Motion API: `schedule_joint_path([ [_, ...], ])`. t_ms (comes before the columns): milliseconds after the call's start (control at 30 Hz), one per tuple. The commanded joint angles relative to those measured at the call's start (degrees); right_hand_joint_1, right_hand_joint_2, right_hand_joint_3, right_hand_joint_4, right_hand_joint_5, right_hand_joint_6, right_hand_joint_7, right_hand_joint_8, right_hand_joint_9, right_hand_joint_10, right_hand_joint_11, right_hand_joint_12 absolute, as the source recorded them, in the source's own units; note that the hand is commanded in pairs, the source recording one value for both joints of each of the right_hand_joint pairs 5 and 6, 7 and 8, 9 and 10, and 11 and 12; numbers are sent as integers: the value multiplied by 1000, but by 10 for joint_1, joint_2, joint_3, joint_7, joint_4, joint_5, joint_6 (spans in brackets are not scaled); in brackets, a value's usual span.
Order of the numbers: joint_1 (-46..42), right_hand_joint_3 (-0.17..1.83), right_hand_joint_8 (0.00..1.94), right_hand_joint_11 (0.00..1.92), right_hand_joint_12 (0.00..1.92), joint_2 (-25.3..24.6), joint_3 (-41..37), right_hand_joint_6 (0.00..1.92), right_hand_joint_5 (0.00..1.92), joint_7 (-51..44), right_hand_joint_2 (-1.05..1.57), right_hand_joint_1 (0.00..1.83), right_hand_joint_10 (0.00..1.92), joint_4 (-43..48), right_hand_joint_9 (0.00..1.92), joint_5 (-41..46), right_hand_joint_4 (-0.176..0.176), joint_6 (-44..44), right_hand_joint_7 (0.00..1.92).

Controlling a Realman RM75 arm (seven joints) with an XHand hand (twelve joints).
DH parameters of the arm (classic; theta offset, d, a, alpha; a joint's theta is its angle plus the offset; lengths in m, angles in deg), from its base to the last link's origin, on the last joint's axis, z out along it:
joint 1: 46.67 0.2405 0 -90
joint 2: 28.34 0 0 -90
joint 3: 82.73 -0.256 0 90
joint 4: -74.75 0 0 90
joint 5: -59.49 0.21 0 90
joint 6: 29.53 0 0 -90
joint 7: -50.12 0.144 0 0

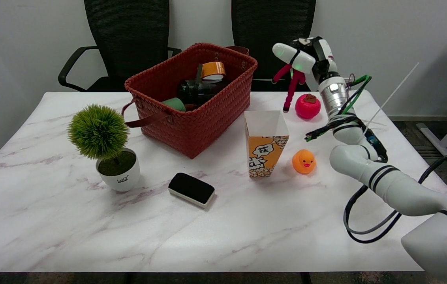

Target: Pick up the flexible tripod.

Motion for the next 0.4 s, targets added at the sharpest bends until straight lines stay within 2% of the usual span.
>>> schedule_joint_path([
  [33, 81, -175, 1493, 1566, 1566, -17, 6, 1580, 1580, 2, 645, 829, 1478, -45, 1478, -51, 0, 7, 1493],
  [400, 132, -175, 1514, 1601, 1601, -42, 31, 1596, 1596, -2, 686, 810, 1490, -60, 1490, -50, 0, 7, 1514],
])
